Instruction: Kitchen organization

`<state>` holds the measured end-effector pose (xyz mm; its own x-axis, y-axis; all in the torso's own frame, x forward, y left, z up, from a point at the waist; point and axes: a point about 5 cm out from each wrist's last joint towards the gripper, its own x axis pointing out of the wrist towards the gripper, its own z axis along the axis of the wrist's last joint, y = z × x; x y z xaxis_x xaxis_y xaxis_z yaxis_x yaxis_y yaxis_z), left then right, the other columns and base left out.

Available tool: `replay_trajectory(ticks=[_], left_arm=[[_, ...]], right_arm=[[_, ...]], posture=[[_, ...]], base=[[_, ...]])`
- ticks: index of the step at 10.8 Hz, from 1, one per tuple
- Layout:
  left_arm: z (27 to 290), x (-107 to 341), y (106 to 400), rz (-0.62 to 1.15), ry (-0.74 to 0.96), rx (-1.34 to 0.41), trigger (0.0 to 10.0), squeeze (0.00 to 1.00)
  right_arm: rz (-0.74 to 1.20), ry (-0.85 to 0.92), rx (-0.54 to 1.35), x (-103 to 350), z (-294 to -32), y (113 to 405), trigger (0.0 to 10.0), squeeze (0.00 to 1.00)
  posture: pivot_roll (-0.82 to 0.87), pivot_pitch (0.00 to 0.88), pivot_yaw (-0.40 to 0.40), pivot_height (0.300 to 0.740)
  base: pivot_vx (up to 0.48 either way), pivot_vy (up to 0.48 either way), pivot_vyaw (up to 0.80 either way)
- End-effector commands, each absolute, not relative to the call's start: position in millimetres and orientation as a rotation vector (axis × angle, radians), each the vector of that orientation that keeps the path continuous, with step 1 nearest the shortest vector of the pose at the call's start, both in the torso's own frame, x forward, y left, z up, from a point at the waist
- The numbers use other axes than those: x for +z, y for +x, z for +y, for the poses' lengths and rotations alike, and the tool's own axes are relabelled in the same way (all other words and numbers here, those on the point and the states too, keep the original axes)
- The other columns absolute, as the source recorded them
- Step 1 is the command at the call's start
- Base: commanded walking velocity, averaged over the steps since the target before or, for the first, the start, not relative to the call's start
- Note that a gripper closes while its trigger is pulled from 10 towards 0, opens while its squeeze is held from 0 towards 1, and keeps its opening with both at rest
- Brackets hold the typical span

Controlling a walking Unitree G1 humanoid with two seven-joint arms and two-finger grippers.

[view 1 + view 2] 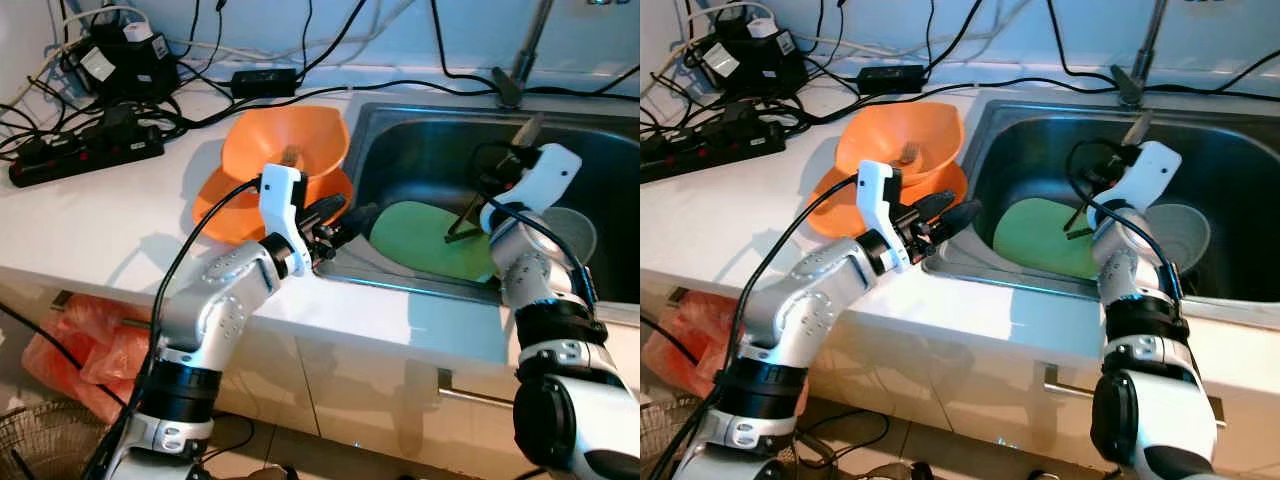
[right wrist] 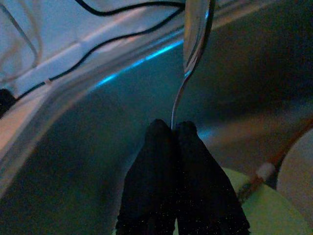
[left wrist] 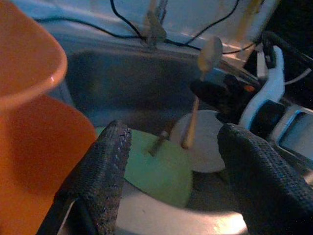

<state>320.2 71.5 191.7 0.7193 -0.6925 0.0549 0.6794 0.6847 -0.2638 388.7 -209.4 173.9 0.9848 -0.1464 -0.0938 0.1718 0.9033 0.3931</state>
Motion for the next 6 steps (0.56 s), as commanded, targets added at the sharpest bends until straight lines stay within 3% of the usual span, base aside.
replay_trajectory(ticks=[1,3,4,5,6], left_arm=[[74,191,321,0.003,-0.212,-0.7,10.0,0.05],[69,180,318,-0.006,-0.162,-0.683,10.0,0.0],[68,177,317,-0.012,-0.15,-0.661,10.0,0.0],[69,176,320,-0.027,-0.152,-0.624,10.0,0.0],[70,176,321,-0.03,-0.151,-0.621,10.0,0.0]], right_arm=[[0.057,0.381,-0.172,179,-208,393,2.2,0.0],[0.097,0.351,-0.156,176,-205,396,8.4,0.0],[0.114,0.334,-0.141,175,-202,398,10.0,0.47],[0.119,0.334,-0.134,174,-199,399,10.0,1.0],[0.118,0.332,-0.129,174,-196,399,10.0,1.0]], posture=[[0.11,0.086,0.105,0.74],[0.11,0.086,0.105,0.74],[0.11,0.085,0.104,0.74],[0.11,0.086,0.105,0.74],[0.11,0.084,0.106,0.74]], base=[[0.0,0.0,0.0],[0.0,0.0,0.0],[0.0,0.0,0.0],[0.0,0.0,0.0],[0.0,0.0,0.0]])
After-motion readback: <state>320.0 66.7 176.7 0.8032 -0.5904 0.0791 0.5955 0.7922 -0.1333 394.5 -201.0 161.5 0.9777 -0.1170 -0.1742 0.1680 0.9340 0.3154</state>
